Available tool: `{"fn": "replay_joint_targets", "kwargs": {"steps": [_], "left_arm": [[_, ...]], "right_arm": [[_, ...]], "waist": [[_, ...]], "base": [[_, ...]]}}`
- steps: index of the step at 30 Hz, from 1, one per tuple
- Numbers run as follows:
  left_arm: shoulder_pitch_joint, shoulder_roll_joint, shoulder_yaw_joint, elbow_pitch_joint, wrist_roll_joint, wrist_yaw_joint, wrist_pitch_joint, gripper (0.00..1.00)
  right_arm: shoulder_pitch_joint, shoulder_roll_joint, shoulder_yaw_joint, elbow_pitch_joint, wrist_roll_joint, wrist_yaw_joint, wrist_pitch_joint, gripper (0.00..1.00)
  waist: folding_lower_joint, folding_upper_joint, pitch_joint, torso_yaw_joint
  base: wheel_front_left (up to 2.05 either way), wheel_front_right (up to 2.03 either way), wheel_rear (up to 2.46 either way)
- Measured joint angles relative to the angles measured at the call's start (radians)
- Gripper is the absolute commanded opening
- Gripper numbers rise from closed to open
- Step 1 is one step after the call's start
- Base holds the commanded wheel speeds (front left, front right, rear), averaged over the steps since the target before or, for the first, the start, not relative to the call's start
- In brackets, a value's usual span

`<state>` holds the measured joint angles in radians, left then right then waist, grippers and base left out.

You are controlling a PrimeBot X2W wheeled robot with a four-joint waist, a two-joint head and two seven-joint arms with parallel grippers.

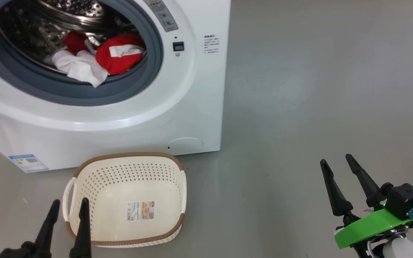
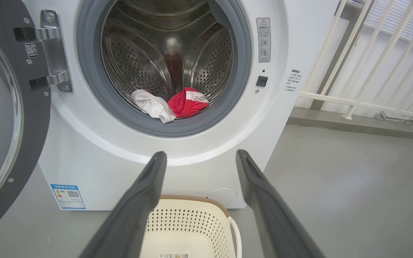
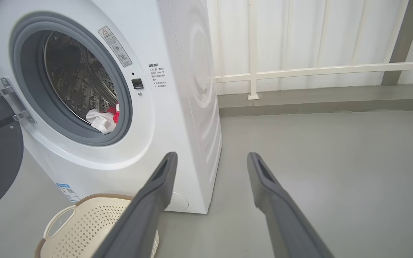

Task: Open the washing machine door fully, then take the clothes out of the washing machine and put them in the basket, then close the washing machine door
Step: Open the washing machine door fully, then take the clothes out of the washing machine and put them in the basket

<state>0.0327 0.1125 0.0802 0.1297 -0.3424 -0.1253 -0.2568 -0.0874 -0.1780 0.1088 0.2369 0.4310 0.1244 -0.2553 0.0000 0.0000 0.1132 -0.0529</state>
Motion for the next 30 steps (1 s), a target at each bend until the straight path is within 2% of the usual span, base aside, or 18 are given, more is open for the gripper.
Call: {"fn": "replay_joint_targets", "kwargs": {"steps": [8,30], "left_arm": [[0.009,0.001,-0.013,-0.005,-0.003,0.000,0.000,1.00],[0.008,0.001,-0.005,-0.022,0.009,0.000,0.000,1.00]], "right_arm": [[0.003,0.002,-0.011,-0.009,0.000,0.000,0.000,1.00],[0.003,0.004,-0.024,-0.012,-0.001,0.000,0.000,1.00]], "waist": [[0.0000,0.0000,0.004,-0.025],[0.0000,0.0000,0.009,-0.011]], "base": [[0.00,0.00,0.00],[0.01,-0.02,0.02]]}}
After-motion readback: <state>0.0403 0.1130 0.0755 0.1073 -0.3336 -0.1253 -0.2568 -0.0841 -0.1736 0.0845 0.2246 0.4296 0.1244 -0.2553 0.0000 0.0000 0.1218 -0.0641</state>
